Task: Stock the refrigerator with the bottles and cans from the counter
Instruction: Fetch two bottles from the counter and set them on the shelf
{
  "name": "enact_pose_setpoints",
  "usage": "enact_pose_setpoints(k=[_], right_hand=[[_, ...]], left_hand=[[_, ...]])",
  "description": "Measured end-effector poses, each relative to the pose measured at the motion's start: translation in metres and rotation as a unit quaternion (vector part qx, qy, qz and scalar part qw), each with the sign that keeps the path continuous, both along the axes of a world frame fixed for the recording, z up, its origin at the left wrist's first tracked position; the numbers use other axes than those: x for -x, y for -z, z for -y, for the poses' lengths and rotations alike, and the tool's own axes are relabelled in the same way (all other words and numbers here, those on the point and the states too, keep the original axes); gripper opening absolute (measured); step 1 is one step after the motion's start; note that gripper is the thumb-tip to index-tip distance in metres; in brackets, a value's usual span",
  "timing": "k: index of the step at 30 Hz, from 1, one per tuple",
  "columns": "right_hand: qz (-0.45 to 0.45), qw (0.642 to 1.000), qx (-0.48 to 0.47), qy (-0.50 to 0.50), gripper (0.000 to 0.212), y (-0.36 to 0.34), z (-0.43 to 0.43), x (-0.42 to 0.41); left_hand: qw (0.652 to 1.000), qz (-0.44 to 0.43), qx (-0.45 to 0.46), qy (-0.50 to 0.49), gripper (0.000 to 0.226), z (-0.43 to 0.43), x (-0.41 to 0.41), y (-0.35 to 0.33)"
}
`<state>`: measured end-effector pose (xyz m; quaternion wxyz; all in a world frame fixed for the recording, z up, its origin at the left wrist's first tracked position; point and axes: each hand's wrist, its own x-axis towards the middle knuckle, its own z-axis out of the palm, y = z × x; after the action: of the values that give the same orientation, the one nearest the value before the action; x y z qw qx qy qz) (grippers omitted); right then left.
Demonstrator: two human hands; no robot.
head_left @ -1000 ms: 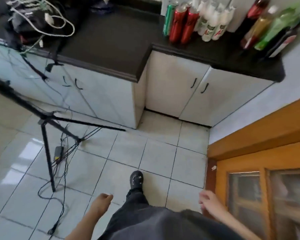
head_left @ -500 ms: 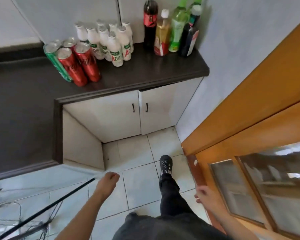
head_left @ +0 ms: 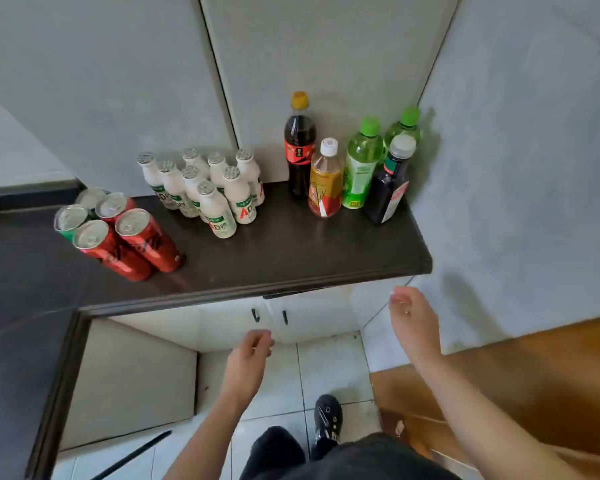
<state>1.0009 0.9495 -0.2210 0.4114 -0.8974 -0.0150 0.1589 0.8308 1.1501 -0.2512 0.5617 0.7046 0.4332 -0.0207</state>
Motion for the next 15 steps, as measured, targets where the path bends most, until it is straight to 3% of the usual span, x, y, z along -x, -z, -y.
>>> enact_pose_setpoints(k=[6, 10, 15], right_hand=[[0.114, 0.985, -0.105, 0.071, 0.038, -0.041, -0.055, -0.078], [0.186, 0.972, -0.108, 0.091, 0.026, -0.062, -0.076, -0.116], [0.201, 0.975, -0.057, 0.073, 0.046, -0.074, -0.088, -0.154]], left_hand=[[0.982, 0.158, -0.096, 0.029, 0.013, -0.029, -0.109, -0.060], [0.958, 0.228, -0.158, 0.069, 0.025, -0.047, -0.182, -0.085], [0.928, 0.286, -0.213, 0.105, 0.044, -0.060, -0.254, -0.094]])
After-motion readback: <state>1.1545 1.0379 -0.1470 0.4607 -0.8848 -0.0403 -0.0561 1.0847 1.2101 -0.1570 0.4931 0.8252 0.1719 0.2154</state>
